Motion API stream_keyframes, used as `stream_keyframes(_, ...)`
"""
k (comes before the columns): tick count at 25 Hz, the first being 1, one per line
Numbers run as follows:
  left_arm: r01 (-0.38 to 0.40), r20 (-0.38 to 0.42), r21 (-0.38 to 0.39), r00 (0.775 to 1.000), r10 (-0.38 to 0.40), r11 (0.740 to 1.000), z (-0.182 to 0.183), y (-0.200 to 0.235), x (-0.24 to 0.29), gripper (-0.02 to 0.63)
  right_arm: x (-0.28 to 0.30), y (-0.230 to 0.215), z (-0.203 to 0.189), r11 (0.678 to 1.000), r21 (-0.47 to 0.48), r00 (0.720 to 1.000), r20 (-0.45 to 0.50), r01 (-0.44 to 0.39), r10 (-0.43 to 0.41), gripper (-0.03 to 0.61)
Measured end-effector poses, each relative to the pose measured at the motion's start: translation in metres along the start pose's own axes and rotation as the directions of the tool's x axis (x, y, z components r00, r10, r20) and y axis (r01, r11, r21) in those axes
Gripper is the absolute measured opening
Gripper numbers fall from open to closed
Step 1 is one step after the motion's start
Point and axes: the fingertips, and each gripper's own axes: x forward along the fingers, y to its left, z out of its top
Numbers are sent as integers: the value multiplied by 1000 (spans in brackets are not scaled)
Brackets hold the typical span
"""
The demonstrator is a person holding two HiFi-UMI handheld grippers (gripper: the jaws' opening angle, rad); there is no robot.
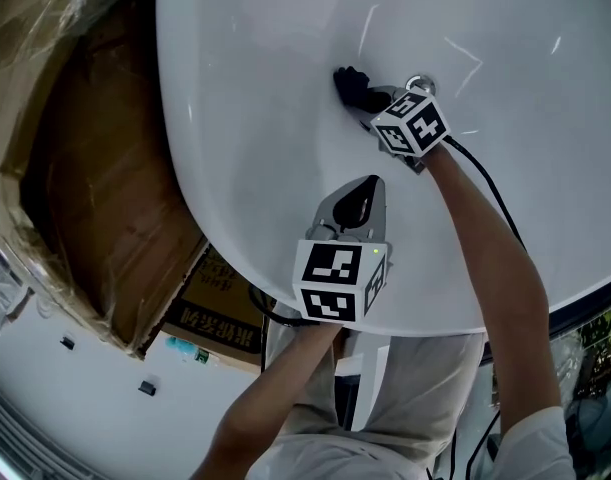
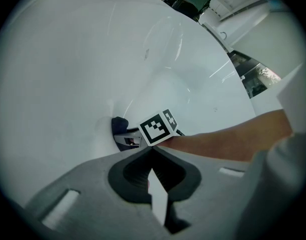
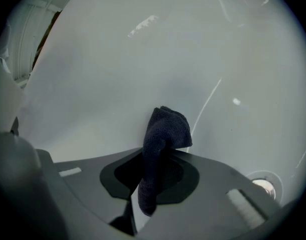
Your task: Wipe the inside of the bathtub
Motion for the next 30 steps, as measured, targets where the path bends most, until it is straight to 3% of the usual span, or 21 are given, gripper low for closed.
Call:
stream_keyframes(15,-103,67,-77,992,109,992,7,20,-35,-2,-23,79,20,981,2,979,64,-195,194,49)
stream_keyframes(30,-133,114,-143,982,150,981,6,16,-75,-2,-49,157,27,933,-73,934,32,-352,355,48)
